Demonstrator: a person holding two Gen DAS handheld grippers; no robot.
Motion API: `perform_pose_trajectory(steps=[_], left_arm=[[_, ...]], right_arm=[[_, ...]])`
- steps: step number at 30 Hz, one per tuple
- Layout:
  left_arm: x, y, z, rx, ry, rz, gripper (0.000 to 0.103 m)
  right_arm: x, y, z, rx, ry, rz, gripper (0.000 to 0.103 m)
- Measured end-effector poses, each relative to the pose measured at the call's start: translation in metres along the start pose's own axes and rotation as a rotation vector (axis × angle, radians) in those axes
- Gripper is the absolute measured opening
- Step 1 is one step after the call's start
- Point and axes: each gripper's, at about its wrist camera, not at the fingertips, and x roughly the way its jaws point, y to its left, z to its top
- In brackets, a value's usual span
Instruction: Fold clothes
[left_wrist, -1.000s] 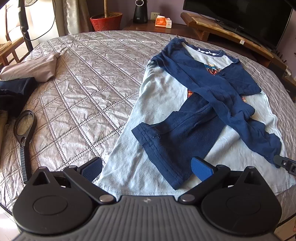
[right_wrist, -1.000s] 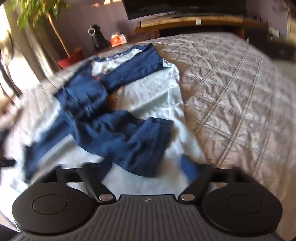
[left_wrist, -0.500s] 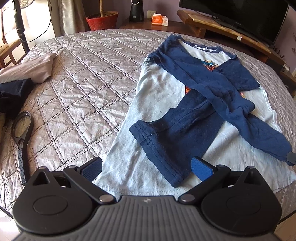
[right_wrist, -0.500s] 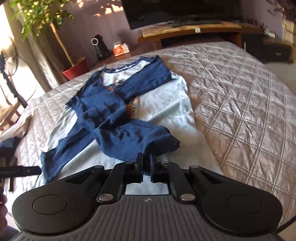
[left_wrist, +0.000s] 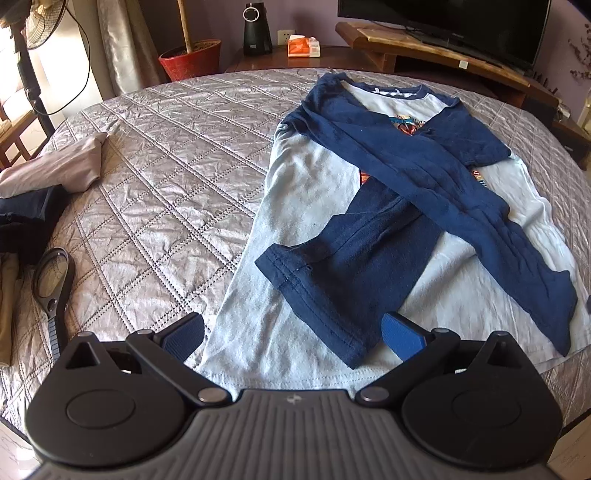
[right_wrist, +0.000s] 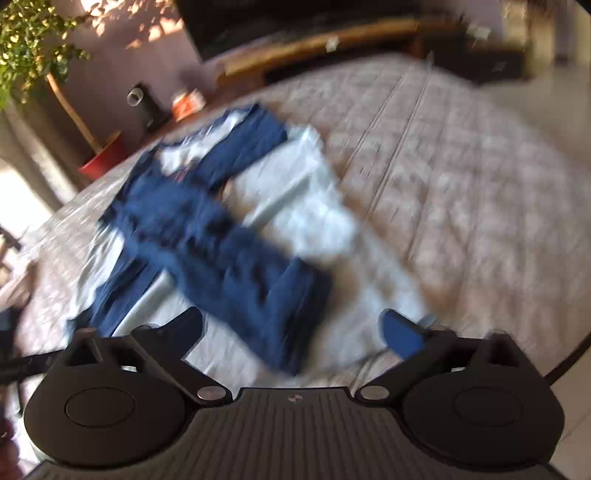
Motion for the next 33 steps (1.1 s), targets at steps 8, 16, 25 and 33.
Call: perform_pose_trajectory(steps=[8,16,25,33], left_arm=[[-0.001,0.007,0.0,0.005,-0.007,0.02,0.102],[-0.002,0.015,0.0,-0.01,-0.006,0.033,0.102],[-0.003,0.02,0.001,-0.041,-0.008,0.0,0.102],[0.003,0.03,0.002,-0.133,-0.002,-0.047,0.102]], right_arm=[[0.019,0.013,0.007,-0.256,-0.029,0.025,0.096],[0.052,0.016,0.015,-0.317,0.088,0.006,0.067],[0.012,0.01,0.047,-0.281,-0.036,0.036,0.103],[0.068,0.126,0.137,-0.329,-0.131,0.317,0.098]])
